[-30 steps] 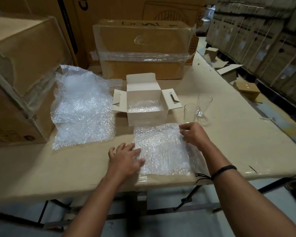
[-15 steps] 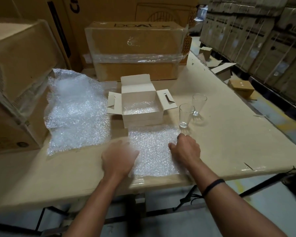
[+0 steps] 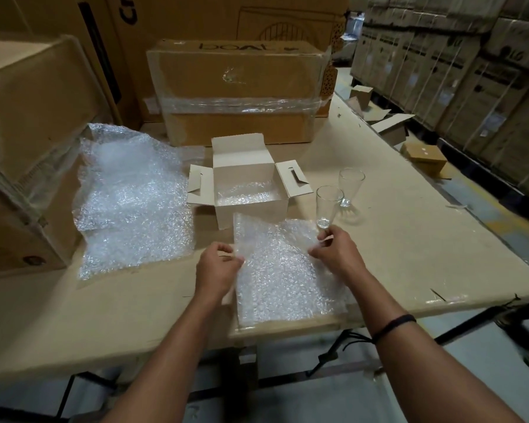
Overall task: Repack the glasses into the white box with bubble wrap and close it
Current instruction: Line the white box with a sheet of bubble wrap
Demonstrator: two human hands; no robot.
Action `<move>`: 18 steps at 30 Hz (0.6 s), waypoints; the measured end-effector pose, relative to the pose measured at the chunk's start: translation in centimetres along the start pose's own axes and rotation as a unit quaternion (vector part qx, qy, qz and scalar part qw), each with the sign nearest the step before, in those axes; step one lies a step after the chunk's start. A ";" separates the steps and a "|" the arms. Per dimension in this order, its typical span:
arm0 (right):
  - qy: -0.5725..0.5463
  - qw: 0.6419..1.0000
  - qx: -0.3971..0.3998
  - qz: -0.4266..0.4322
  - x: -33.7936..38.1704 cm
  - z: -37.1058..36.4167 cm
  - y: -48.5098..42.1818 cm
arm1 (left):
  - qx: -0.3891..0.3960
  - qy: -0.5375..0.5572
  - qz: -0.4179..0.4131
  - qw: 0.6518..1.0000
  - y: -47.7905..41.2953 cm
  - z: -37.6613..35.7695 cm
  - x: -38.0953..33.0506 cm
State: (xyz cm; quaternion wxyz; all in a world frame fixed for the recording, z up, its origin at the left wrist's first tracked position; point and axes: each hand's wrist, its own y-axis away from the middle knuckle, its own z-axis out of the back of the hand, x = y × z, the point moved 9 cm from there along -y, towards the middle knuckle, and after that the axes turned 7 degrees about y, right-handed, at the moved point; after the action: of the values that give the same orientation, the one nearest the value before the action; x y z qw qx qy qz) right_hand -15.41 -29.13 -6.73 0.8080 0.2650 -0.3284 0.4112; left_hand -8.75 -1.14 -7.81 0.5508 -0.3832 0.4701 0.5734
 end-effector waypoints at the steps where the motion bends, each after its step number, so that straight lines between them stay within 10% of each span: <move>1: -0.012 1.000 0.006 -0.001 0.1 -0.1 0.0 | -0.007 0.029 0.022 0.999 -0.2 0.3 0.3; 18: 0.290 0.939 -0.092 0.159 4.5 -1.3 1.4 | -0.002 0.017 0.017 1.000 -0.9 3.2 1.6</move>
State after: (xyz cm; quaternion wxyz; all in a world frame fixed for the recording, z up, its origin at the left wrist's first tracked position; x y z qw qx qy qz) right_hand -14.12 -25.29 -3.99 0.8130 0.0024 -0.1541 0.5615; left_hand -7.71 2.35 -8.62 0.5320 -0.3856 0.4849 0.5771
